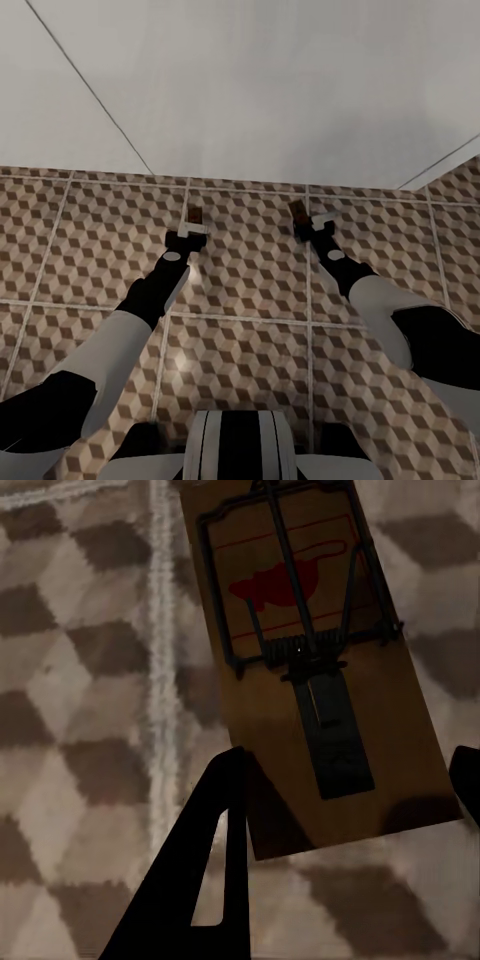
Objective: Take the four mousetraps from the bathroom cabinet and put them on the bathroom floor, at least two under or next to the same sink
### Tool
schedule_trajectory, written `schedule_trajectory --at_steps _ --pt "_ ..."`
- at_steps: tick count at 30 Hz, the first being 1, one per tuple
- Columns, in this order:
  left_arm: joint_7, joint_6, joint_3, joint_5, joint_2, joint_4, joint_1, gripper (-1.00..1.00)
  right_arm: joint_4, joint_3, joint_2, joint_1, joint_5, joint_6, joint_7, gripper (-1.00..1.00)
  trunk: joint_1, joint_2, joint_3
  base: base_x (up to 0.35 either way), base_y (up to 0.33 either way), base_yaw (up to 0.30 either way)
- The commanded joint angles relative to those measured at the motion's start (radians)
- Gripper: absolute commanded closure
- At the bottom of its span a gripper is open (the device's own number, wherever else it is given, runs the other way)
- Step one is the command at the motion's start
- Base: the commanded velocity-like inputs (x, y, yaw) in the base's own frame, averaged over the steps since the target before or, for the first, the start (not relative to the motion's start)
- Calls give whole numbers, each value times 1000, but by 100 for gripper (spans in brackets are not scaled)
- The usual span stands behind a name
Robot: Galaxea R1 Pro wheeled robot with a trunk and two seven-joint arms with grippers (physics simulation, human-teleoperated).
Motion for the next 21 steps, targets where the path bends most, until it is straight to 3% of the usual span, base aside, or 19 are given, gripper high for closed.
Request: schedule_trajectory --at_steps 1,8,21 --pt "7 6 -4 -3 0 -1 0 100 4 4 0 -1 8 -2 -7 100 0 0 0 254 0 0" --pt "7 6 -6 -3 -1 2 0 100 16 4 0 -1 7 -3 -6 100 0 0 0 245 0 0" --pt "7 -70 -26 -4 -1 84 0 100 40 5 10 -1 7 7 -11 100 0 0 0 9 0 0"
